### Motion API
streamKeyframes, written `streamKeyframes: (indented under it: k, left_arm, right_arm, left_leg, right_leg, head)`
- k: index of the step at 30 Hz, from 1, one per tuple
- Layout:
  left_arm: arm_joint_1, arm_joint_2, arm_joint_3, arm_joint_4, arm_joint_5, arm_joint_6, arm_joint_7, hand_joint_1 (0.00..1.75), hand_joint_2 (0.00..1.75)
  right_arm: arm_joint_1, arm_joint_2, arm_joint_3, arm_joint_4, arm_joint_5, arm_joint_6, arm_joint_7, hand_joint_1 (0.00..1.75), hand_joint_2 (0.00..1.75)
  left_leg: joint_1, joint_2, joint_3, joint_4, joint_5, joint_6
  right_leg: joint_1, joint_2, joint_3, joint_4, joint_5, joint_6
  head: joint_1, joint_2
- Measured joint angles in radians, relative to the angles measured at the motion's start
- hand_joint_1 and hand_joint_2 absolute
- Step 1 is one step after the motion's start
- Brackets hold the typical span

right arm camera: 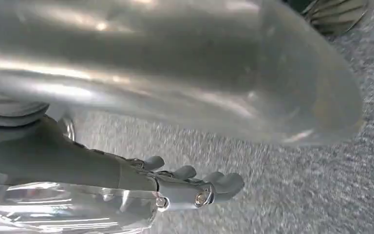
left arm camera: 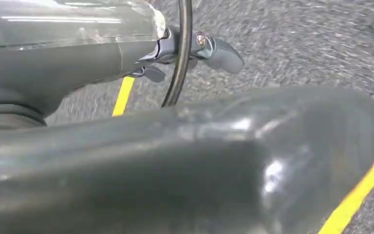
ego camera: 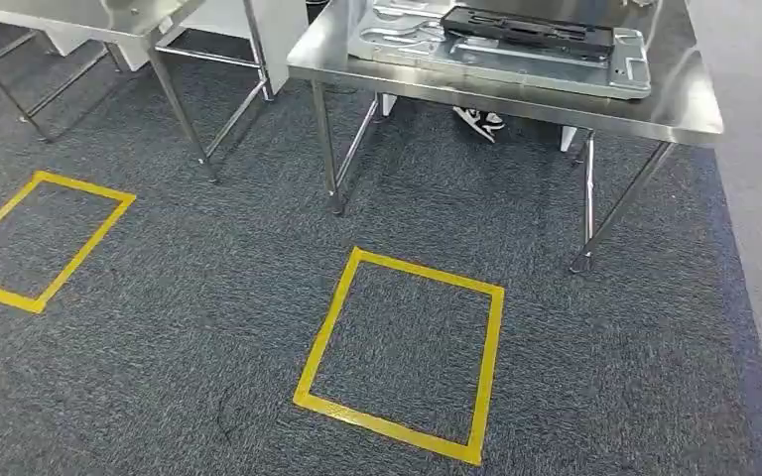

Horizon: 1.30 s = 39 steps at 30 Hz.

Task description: Take the parts from the cabinet and place them on the table.

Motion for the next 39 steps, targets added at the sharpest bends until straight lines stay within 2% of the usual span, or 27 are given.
streamKeyframes:
  k: [1, 2, 3, 5, 6, 7, 8, 11, 13, 14, 16, 17, 18, 20, 21, 22, 26, 27, 28, 29, 31, 32, 33, 35, 36, 37, 39]
  left_arm:
    - [0.0, 0.0, 0.0, 0.0, 0.002, 0.0, -0.001, 0.0, 0.0]
    - [0.002, 0.0, 0.002, 0.0, 0.004, 0.0, -0.001, 0.0, 0.0]
    - [0.004, 0.0, 0.003, 0.0, 0.007, 0.0, -0.001, 0.0, 0.0]
    - [0.004, 0.0, 0.005, 0.0, 0.009, 0.0, -0.001, 0.0, 0.0]
    - [0.003, 0.0, 0.006, 0.0, 0.01, 0.001, -0.002, 0.0, 0.0]
    - [-0.002, 0.0, 0.006, 0.0, 0.01, 0.001, -0.002, 0.0, 0.0]
    - [-0.004, 0.0, 0.007, 0.0, 0.011, 0.001, -0.003, 0.0, 0.0]
    - [0.007, 0.0, 0.011, 0.0, 0.014, 0.002, -0.003, 0.0, 0.0]
    - [0.005, 0.0, 0.016, 0.0, 0.015, 0.002, -0.003, 0.0, 0.0]
    - [0.002, 0.0, 0.017, 0.0, 0.016, 0.002, -0.003, 0.0, 0.0]
    - [0.002, -0.001, 0.022, 0.0, 0.016, 0.004, -0.003, 0.0, 0.0]
    - [0.003, -0.001, 0.023, 0.0, 0.016, 0.004, -0.003, 0.0, 0.0]
    - [0.004, -0.001, 0.024, 0.0, 0.017, 0.005, -0.003, 0.0, 0.0]
    - [0.004, -0.001, 0.025, 0.0, 0.018, 0.005, -0.003, 0.0, 0.0]
    - [0.003, -0.002, 0.025, 0.0, 0.018, 0.005, -0.004, 0.0, 0.0]
    - [0.002, -0.005, 0.025, 0.0, 0.019, 0.005, -0.004, 0.0, 0.0]
    - [0.002, -0.005, 0.032, 0.0, 0.031, 0.008, -0.009, 0.0, 0.0]
    - [0.003, -0.004, 0.033, 0.0, 0.032, 0.01, -0.01, 0.0, 0.0]
    - [0.004, -0.004, 0.033, 0.0, 0.032, 0.011, -0.012, 0.0, 0.0]
    - [0.002, -0.004, 0.034, 0.0, 0.032, 0.011, -0.012, 0.0, 0.0]
    - [0.0, -0.004, 0.036, 0.0, 0.032, 0.011, -0.012, 0.0, 0.0]
    - [0.0, -0.004, 0.039, 0.0, 0.032, 0.011, -0.012, 0.0, 0.0]
    - [0.002, -0.004, 0.041, 0.0, 0.032, 0.011, -0.012, 0.0, 0.0]
    - [0.004, -0.003, 0.046, 0.0, 0.032, 0.011, -0.012, 0.0, 0.0]
    - [0.003, -0.003, 0.047, 0.0, 0.033, 0.012, -0.012, 0.0, 0.0]
    - [0.001, -0.003, 0.048, 0.0, 0.033, 0.013, -0.012, 0.0, 0.0]
    - [-0.001, -0.003, 0.048, 0.0, 0.033, 0.015, -0.013, 0.0, 0.0]
  right_arm:
    - [0.0, -0.006, 0.0, 0.002, 0.0, 0.003, 0.002, 0.0, 0.0]
    - [-0.001, -0.013, 0.001, 0.004, 0.001, 0.005, 0.003, 0.0, 0.0]
    - [-0.001, -0.018, 0.002, 0.005, 0.003, 0.006, 0.004, 0.0, 0.0]
    - [-0.003, -0.023, 0.005, 0.006, 0.007, 0.013, 0.004, 0.0, 0.0]
    - [-0.004, -0.025, 0.005, 0.007, 0.009, 0.019, 0.004, 0.0, 0.0]
    - [-0.002, -0.028, 0.006, 0.007, 0.011, 0.023, 0.004, 0.0, 0.0]
    - [-0.003, -0.028, 0.007, 0.008, 0.014, 0.03, 0.004, 0.0, 0.0]
    - [-0.015, -0.028, 0.013, 0.008, 0.015, 0.04, 0.004, 0.0, 0.0]
    - [-0.013, -0.028, 0.014, 0.008, 0.018, 0.042, 0.005, 0.0, 0.0]
    - [-0.011, -0.024, 0.014, 0.008, 0.02, 0.046, 0.005, 0.0, 0.0]
    - [-0.007, -0.013, 0.014, 0.009, 0.025, 0.048, 0.006, 0.0, 0.0]
    - [-0.006, -0.009, 0.014, 0.009, 0.026, 0.048, 0.006, 0.0, 0.0]
    - [-0.006, -0.006, 0.014, 0.009, 0.027, 0.048, 0.006, 0.0, 0.0]
    - [-0.005, -0.003, 0.015, 0.009, 0.029, 0.048, 0.006, 0.0, 0.0]
    - [-0.005, -0.003, 0.015, 0.009, 0.03, 0.048, 0.006, 0.0, 0.0]
    - [-0.002, -0.003, 0.015, 0.009, 0.032, 0.05, 0.006, 0.0, 0.0]
    - [-0.008, -0.003, 0.024, 0.008, 0.053, 0.066, 0.011, 0.0, 0.0]
    - [-0.009, -0.003, 0.029, 0.009, 0.059, 0.074, 0.014, 0.0, 0.0]
    - [-0.007, -0.006, 0.033, 0.009, 0.064, 0.076, 0.018, 0.0, 0.0]
    - [-0.005, -0.008, 0.037, 0.009, 0.067, 0.076, 0.018, 0.0, 0.0]
    - [-0.003, -0.018, 0.042, 0.01, 0.07, 0.077, 0.019, 0.0, 0.0]
    - [-0.003, -0.022, 0.045, 0.012, 0.071, 0.079, 0.019, 0.0, 0.0]
    - [-0.004, -0.026, 0.047, 0.013, 0.072, 0.082, 0.019, 0.0, 0.0]
    - [-0.006, -0.03, 0.05, 0.013, 0.074, 0.082, 0.019, 0.0, 0.0]
    - [-0.007, -0.033, 0.053, 0.013, 0.076, 0.082, 0.021, 0.0, 0.0]
    - [-0.007, -0.034, 0.056, 0.013, 0.078, 0.082, 0.021, 0.0, 0.0]
    - [-0.008, -0.035, 0.057, 0.013, 0.08, 0.082, 0.023, 0.0, 0.0]
  left_leg:
    - [0.002, 0.002, -0.024, 0.059, -0.02, -0.004]
    - [0.003, 0.004, -0.027, 0.076, -0.017, -0.006]
    - [0.004, 0.008, -0.006, 0.047, 0.007, -0.006]
    - [0.004, 0.034, 0.083, -0.107, 0.083, -0.003]
    - [0.004, 0.068, 0.131, -0.187, 0.109, 0.001]
    - [-0.008, 0.082, 0.136, -0.221, 0.096, 0.005]
    - [-0.006, 0.071, 0.133, -0.216, 0.101, 0.016]
    - [-0.006, 0.047, 0.124, -0.223, 0.108, 0.032]
    - [0.001, 0.032, 0.126, -0.23, 0.122, 0.049]
    - [0.001, 0.025, 0.12, -0.229, 0.125, 0.053]
    - [-0.002, 0.005, 0.113, -0.228, 0.129, 0.057]
    - [-0.002, -0.006, 0.111, -0.227, 0.13, 0.057]
    - [-0.002, -0.019, 0.111, -0.226, 0.13, 0.056]
    - [-0.002, -0.048, 0.113, -0.221, 0.13, 0.055]
    - [-0.002, -0.06, 0.112, -0.219, 0.13, 0.053]
    - [-0.006, -0.067, 0.107, -0.217, 0.129, 0.047]
    - [0.003, -0.111, 0.087, -0.219, 0.14, 0.017]
    - [0.002, -0.092, 0.089, -0.207, 0.131, 0.014]
    - [-0.005, -0.04, 0.076, -0.181, 0.109, 0.01]
    - [-0.003, -0.015, 0.046, -0.121, 0.07, 0.008]
    - [0.001, 0.003, -0.027, 0.033, -0.001, 0.0]
    - [0.003, 0.005, -0.047, 0.079, -0.01, -0.003]
    - [0.005, 0.008, -0.042, 0.074, 0.006, -0.004]
    - [0.007, 0.022, 0.029, -0.054, 0.08, -0.005]
    - [0.006, 0.045, 0.082, -0.147, 0.118, -0.004]
    - [0.001, 0.09, 0.111, -0.21, 0.112, -0.001]
    - [-0.005, 0.068, 0.109, -0.211, 0.118, 0.015]
  right_leg:
    - [0.001, -0.012, -0.004, 0.002, 0.0, 0.0]
    - [0.001, -0.025, -0.007, 0.004, 0.0, 0.0]
    - [0.001, -0.037, -0.009, 0.008, 0.0, 0.0]
    - [0.001, -0.058, -0.01, 0.016, -0.003, 0.006]
    - [0.002, -0.068, -0.009, 0.02, -0.006, 0.01]
    - [0.01, -0.077, -0.012, 0.028, -0.01, 0.017]
    - [0.011, -0.086, -0.013, 0.026, -0.009, 0.023]
    - [0.009, -0.106, -0.009, 0.025, -0.006, 0.036]
    - [0.002, -0.023, -0.028, 0.072, -0.055, 0.05]
    - [0.0, -0.001, -0.059, 0.14, -0.099, 0.051]
    - [0.001, 0.012, -0.13, 0.294, -0.165, 0.054]
    - [0.001, 0.013, -0.146, 0.327, -0.165, 0.054]
    - [0.001, 0.014, -0.139, 0.312, -0.138, 0.052]
    - [0.001, 0.026, -0.072, 0.168, -0.045, 0.044]
    - [0.001, 0.056, -0.035, 0.085, -0.004, 0.038]
    - [0.001, 0.108, -0.018, 0.048, -0.012, 0.031]
    - [0.005, 0.072, -0.014, 0.024, -0.01, 0.021]
    - [-0.008, 0.054, -0.008, 0.01, -0.002, 0.013]
    - [-0.006, 0.045, -0.004, 0.004, -0.001, 0.008]
    - [-0.005, 0.029, -0.004, 0.003, -0.002, 0.004]
    - [-0.001, -0.003, -0.006, 0.006, -0.003, 0.001]
    - [-0.001, -0.018, -0.007, 0.008, -0.005, 0.002]
    - [-0.001, -0.032, -0.008, 0.01, -0.006, 0.002]
    - [-0.003, -0.055, -0.006, 0.015, -0.011, 0.007]
    - [-0.003, -0.066, -0.004, 0.018, -0.015, 0.012]
    - [0.0, -0.077, -0.002, 0.022, -0.019, 0.018]
    - [0.007, -0.093, -0.002, 0.025, -0.021, 0.028]
  head:
    - [0.0, 0.0]
    - [0.0, 0.0]
    - [0.0, 0.0]
    - [0.0, 0.0]
    - [0.0, 0.0]
    - [0.0, 0.0]
    - [0.0, 0.0]
    - [0.0, 0.0]
    - [0.0, 0.0]
    - [0.0, 0.0]
    - [0.0, 0.0]
    - [0.0, 0.0]
    - [0.0, 0.0]
    - [0.0, 0.0]
    - [0.0, 0.0]
    - [0.0, 0.0]
    - [0.0, 0.0]
    - [0.0, 0.0]
    - [0.0, 0.0]
    - [0.0, 0.0]
    - [0.0, 0.0]
    - [0.0, 0.0]
    - [0.0, 0.0]
    - [0.0, 0.0]
    - [0.0, 0.0]
    - [0.0, 0.0]
    - [0.0, 0.0]
